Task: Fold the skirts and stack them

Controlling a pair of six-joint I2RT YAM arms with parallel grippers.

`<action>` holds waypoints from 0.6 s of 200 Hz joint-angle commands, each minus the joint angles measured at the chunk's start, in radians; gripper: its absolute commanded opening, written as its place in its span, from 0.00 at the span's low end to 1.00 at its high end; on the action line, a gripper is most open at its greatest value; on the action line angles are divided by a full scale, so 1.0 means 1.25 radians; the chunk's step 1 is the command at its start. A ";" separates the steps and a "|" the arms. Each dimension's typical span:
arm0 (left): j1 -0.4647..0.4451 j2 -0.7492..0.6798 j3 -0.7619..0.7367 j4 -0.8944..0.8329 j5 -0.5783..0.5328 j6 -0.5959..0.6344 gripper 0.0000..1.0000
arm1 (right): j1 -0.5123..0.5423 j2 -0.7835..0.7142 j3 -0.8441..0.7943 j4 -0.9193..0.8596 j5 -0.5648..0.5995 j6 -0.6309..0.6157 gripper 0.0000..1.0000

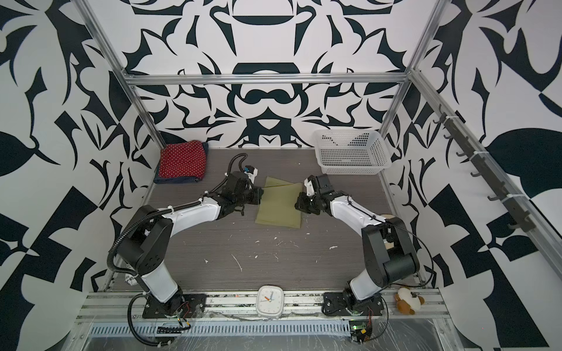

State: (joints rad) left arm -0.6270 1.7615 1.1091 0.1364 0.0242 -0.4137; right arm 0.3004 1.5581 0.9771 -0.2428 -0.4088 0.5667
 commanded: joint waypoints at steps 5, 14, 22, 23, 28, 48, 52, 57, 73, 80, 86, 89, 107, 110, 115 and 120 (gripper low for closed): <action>0.006 0.091 0.103 -0.046 0.020 0.042 0.08 | -0.016 0.050 0.086 0.008 0.009 -0.018 0.00; 0.009 0.126 0.133 -0.048 0.023 0.047 0.08 | -0.026 0.081 0.108 0.019 0.006 -0.014 0.00; 0.013 0.157 0.156 -0.047 0.024 0.050 0.07 | -0.034 0.110 0.128 0.025 0.005 -0.012 0.00; 0.014 0.159 0.158 -0.046 0.025 0.051 0.07 | -0.035 0.113 0.130 0.027 0.006 -0.012 0.00; 0.018 0.179 0.170 -0.043 0.027 0.052 0.07 | -0.038 0.129 0.139 0.036 0.006 -0.010 0.00; 0.047 0.259 0.211 -0.029 0.069 0.036 0.07 | -0.047 0.196 0.170 0.049 0.021 -0.011 0.00; 0.057 0.272 0.219 -0.028 0.088 0.027 0.07 | -0.048 0.206 0.172 0.053 0.023 -0.010 0.00; 0.068 0.289 0.228 -0.023 0.110 0.016 0.06 | -0.051 0.218 0.173 0.058 0.025 -0.006 0.00; 0.101 0.332 0.248 -0.012 0.144 -0.005 0.06 | -0.054 0.260 0.176 0.075 0.021 -0.001 0.00; 0.109 0.344 0.258 -0.015 0.147 -0.005 0.07 | -0.054 0.275 0.179 0.076 0.019 0.000 0.00; 0.113 0.351 0.266 -0.021 0.148 -0.002 0.07 | -0.055 0.284 0.181 0.078 0.018 0.003 0.00; 0.115 0.353 0.270 -0.025 0.146 0.001 0.07 | -0.055 0.287 0.182 0.077 0.016 0.004 0.00; 0.115 0.343 0.285 -0.059 0.128 0.019 0.09 | -0.054 0.287 0.179 0.082 0.010 0.011 0.00; 0.115 0.337 0.284 -0.064 0.124 0.019 0.10 | -0.054 0.283 0.177 0.083 0.008 0.012 0.00; 0.115 0.323 0.278 -0.071 0.112 0.020 0.11 | -0.054 0.276 0.175 0.083 0.008 0.015 0.00; 0.115 0.303 0.267 -0.073 0.100 0.019 0.13 | -0.054 0.265 0.174 0.079 0.006 0.016 0.00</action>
State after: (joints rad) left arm -0.4770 2.1983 1.4403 0.1162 0.1776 -0.3981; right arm 0.2298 1.9427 1.1675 -0.1543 -0.4015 0.5739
